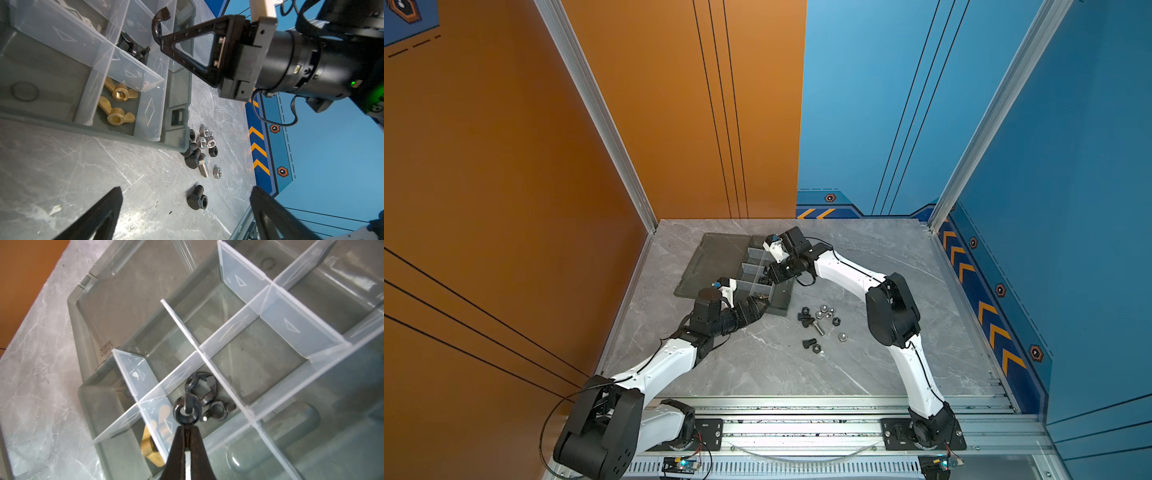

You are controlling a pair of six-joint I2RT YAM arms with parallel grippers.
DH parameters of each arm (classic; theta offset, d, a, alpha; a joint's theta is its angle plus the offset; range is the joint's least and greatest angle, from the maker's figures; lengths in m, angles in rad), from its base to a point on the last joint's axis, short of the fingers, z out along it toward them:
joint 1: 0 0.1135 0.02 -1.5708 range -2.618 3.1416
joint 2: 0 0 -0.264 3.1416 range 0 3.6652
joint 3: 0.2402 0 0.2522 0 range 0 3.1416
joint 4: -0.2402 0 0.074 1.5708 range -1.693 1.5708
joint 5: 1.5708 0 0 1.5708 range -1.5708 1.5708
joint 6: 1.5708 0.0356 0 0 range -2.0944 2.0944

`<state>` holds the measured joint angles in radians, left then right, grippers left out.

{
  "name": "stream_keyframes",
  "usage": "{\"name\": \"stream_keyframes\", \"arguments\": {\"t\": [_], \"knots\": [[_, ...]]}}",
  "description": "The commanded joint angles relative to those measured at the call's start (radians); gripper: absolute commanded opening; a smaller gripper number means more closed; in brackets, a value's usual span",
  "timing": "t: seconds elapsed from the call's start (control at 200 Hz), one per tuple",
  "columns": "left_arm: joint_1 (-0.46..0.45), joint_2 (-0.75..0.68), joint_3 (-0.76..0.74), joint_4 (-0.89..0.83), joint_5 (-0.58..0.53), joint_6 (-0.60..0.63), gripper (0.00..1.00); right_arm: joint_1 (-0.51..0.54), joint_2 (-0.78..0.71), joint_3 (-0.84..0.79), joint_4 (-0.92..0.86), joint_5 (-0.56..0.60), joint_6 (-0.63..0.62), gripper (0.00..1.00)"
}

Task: Sort the screws and nuts into containers
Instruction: 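Lift the black wing nut with the right gripper over the wing-nut compartment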

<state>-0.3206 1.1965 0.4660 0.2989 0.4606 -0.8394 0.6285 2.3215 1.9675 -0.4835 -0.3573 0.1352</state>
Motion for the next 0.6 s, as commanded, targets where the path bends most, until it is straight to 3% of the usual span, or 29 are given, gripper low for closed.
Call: {"name": "stream_keyframes", "arguments": {"t": [0.0, 0.275, 0.596], "knots": [[0.009, -0.018, 0.0, -0.008, -0.004, 0.001, 0.98, -0.004, 0.018, 0.037, -0.025, 0.031, 0.018, 0.0], [0.005, -0.017, 0.004, -0.008, -0.008, -0.003, 0.98, -0.005, 0.014, 0.036, -0.044, 0.052, 0.01, 0.27], [0.003, -0.027, -0.003, -0.025, -0.019, -0.003, 0.98, -0.008, -0.123, -0.066, -0.058, 0.047, -0.028, 0.32]]}}
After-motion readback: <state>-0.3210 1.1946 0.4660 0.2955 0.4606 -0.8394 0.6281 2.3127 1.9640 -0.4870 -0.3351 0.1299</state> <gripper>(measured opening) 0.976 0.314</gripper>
